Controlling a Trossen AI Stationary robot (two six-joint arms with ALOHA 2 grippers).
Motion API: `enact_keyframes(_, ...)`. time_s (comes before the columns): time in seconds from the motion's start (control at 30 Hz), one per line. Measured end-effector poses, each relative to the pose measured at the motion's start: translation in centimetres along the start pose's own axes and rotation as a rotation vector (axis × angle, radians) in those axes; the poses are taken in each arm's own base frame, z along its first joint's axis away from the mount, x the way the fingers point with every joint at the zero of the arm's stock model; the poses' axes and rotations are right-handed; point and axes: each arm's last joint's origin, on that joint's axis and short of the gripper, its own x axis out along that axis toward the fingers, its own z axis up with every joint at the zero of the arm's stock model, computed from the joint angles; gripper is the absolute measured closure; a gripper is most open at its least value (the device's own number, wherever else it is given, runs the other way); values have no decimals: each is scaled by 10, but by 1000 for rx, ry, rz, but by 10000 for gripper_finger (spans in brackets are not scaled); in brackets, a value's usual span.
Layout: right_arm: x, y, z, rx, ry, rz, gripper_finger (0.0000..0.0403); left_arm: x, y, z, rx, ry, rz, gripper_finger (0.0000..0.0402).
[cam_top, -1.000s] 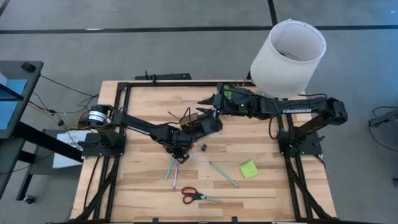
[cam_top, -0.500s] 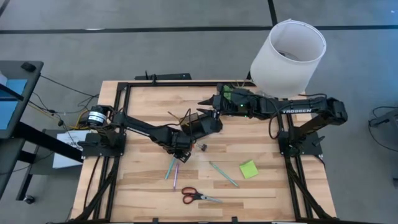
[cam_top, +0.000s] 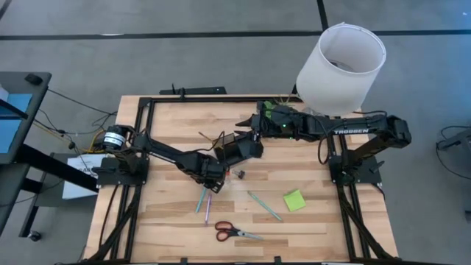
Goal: Pick and place office supplies into organizer
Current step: Put the blue pen into the black desk organizer
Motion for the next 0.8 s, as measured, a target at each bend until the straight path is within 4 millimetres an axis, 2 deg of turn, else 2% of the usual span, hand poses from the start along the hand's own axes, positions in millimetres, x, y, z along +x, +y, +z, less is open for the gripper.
enact_keyframes(0.37,0,0,0,0,4,1,301,0,-1,1,55,-19,-9,394)
enact_keyframes(0.63,0,1,-4,1,46,8,301,-1,-16,0,244,-65,-141,400)
enact_keyframes(0.8,0,2,-8,70,79,17,301,-12,-26,3,327,-105,-192,401)
